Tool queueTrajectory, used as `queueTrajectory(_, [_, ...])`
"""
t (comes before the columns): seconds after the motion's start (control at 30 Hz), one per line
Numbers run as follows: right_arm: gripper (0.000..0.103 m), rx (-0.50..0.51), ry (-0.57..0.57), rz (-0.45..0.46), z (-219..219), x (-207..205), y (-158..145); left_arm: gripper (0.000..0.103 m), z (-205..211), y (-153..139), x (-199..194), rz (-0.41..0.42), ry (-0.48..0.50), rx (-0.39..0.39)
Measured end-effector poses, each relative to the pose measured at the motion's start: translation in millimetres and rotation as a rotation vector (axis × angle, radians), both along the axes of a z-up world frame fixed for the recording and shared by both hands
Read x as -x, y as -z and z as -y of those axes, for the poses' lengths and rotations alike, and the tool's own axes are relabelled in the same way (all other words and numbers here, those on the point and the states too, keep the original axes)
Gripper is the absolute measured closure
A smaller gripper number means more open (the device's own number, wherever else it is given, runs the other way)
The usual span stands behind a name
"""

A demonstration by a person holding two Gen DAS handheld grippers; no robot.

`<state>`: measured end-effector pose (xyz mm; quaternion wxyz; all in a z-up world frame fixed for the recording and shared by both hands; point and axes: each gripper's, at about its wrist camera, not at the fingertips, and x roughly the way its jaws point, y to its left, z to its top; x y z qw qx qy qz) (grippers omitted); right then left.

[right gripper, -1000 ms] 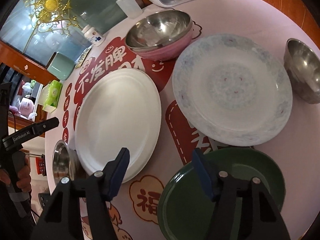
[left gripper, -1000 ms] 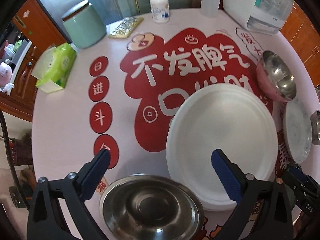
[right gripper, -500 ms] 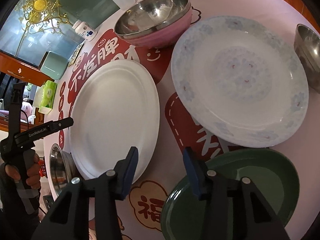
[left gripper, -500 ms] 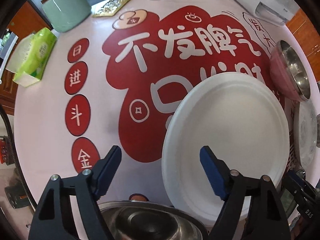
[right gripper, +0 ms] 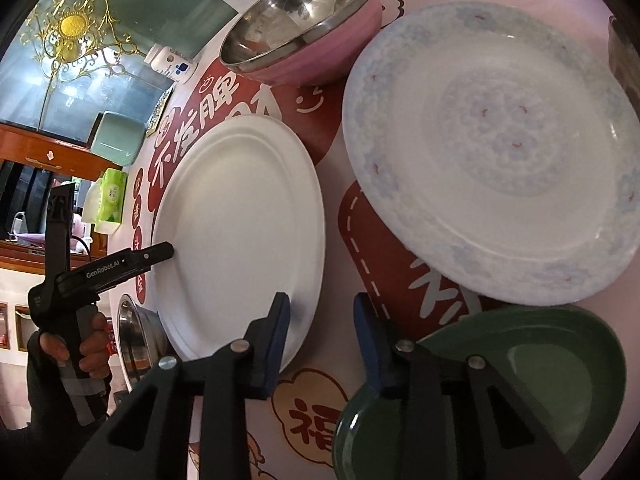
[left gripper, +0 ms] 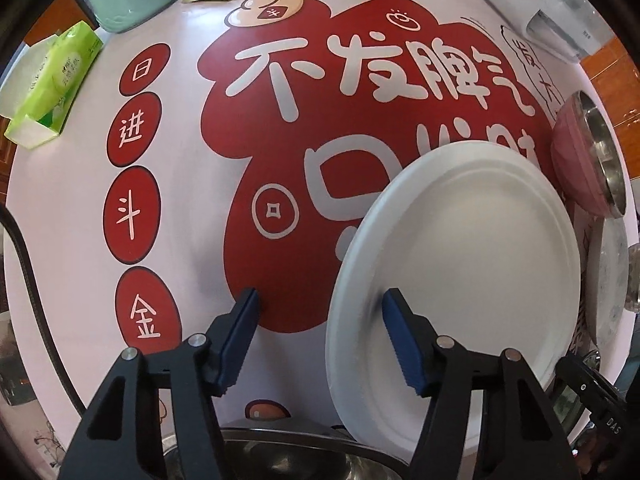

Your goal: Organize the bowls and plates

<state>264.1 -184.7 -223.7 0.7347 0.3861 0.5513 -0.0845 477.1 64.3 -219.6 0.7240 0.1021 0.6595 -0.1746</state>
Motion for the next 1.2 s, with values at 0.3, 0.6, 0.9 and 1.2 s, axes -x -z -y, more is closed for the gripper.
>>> queueTrajectory(0.3, [0.081, -0.046, -0.001, 0.026, 0, -2, 4, 0.056, -3, -4, -2, 0.003, 0.010, 0.037])
queueTrajectory(0.6, [0.086, -0.048, -0.005, 0.039, -2, -6, 5, 0.078, 15, -4, 3, -0.004, 0.018, 0.071])
queueTrajectory(0.9, [0.087, -0.039, 0.025, 0.052, 4, -9, 1, 0.079, 19, -6, 5, 0.024, 0.012, 0.072])
queueTrajectory(1.2, [0.087, -0.055, 0.071, 0.080, 12, -4, -11, 0.081, 20, -26, 6, 0.053, -0.007, 0.122])
